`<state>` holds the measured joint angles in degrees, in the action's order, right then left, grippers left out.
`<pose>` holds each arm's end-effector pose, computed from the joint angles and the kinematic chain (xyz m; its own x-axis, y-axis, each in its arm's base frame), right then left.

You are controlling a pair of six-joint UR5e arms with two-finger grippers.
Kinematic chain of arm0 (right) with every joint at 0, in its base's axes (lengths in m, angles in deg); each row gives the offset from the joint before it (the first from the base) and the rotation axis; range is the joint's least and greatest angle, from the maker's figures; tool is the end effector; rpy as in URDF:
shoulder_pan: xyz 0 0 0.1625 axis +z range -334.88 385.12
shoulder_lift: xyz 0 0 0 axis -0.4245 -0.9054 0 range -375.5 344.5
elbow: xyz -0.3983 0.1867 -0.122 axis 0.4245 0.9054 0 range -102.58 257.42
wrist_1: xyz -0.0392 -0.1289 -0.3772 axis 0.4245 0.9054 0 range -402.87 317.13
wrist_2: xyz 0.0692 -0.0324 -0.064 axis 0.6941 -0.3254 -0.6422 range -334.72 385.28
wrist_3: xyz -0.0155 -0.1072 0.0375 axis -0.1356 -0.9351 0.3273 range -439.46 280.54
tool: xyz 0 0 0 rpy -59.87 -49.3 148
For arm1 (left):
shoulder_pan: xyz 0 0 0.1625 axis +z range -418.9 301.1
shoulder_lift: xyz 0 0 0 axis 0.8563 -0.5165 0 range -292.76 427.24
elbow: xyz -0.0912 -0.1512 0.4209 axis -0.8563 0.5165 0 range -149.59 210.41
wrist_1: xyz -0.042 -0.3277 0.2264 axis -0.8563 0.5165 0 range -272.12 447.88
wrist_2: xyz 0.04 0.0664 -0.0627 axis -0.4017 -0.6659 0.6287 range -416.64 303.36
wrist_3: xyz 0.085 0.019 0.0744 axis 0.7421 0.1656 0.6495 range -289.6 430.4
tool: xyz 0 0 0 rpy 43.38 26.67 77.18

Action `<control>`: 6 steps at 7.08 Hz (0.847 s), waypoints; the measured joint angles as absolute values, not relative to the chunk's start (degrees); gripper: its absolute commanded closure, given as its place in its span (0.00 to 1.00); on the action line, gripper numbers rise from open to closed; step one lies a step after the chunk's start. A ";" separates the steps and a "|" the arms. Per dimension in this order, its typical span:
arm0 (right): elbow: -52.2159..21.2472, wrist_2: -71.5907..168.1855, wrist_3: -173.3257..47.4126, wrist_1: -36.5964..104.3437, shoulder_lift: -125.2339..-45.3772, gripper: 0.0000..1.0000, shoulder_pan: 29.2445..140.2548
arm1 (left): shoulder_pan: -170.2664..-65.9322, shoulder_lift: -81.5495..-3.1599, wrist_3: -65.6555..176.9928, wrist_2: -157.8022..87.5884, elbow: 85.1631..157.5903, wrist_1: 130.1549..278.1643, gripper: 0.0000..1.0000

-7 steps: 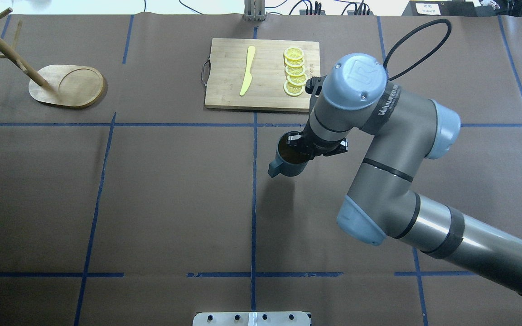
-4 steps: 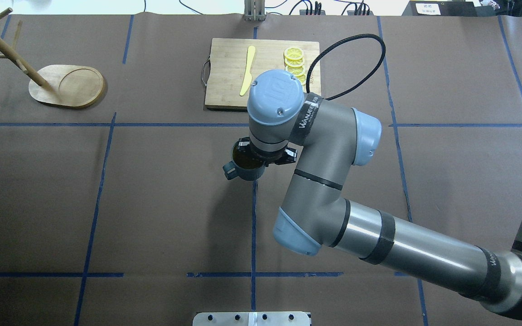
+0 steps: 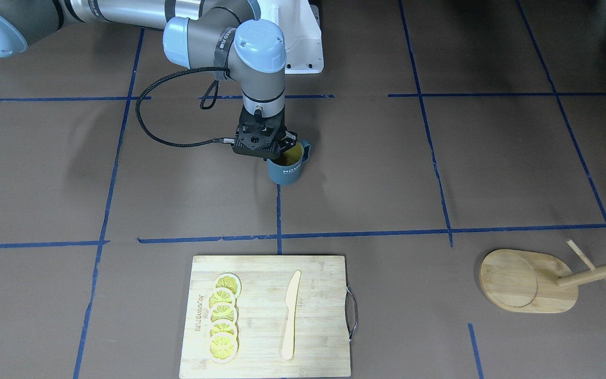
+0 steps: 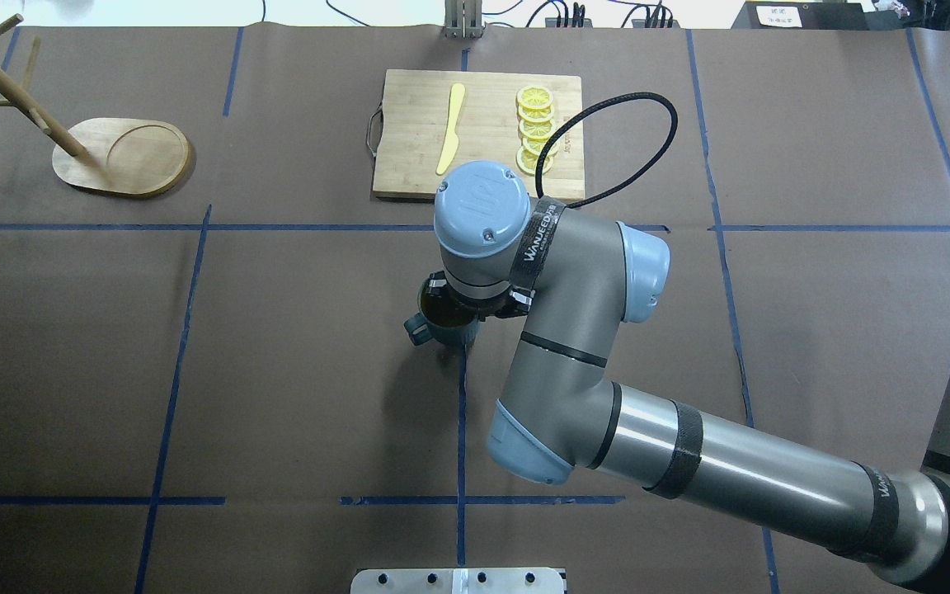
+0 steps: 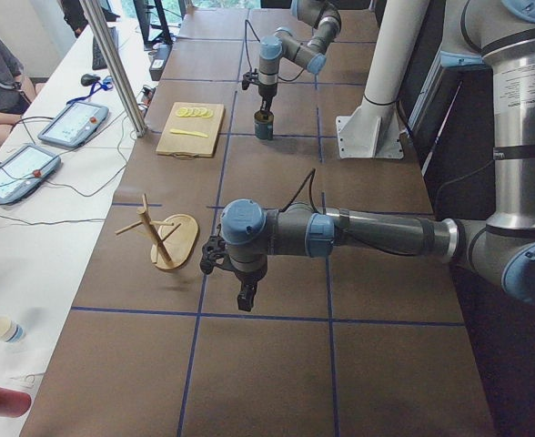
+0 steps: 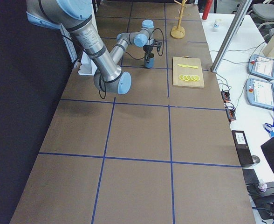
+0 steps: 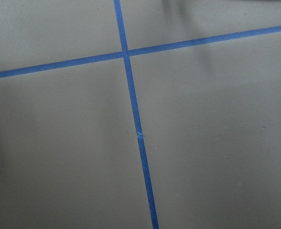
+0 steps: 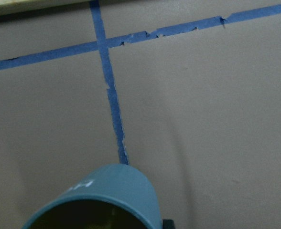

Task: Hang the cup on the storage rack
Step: 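Lower the teal mug onto the table and open the right gripper, then withdraw the right arm away from the mug out of view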

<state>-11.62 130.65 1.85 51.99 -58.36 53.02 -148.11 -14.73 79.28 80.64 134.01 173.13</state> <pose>-0.6093 -0.4392 0.2177 0.7010 0.2063 0.6827 -0.1928 0.9764 -0.0970 -0.0434 -0.4136 0.6540 0.6679 0.1741 -0.7236 -0.1184 0.9847 0.1276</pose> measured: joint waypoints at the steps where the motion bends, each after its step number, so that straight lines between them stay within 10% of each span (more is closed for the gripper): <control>1: -11.62 130.74 1.92 51.83 -58.65 0.01 52.99 | -148.11 -14.75 79.28 80.64 134.02 173.13 0.00; 6: -16.99 132.26 -0.43 50.55 -59.71 0.01 56.22 | -148.14 -15.10 79.53 80.31 134.96 173.29 0.00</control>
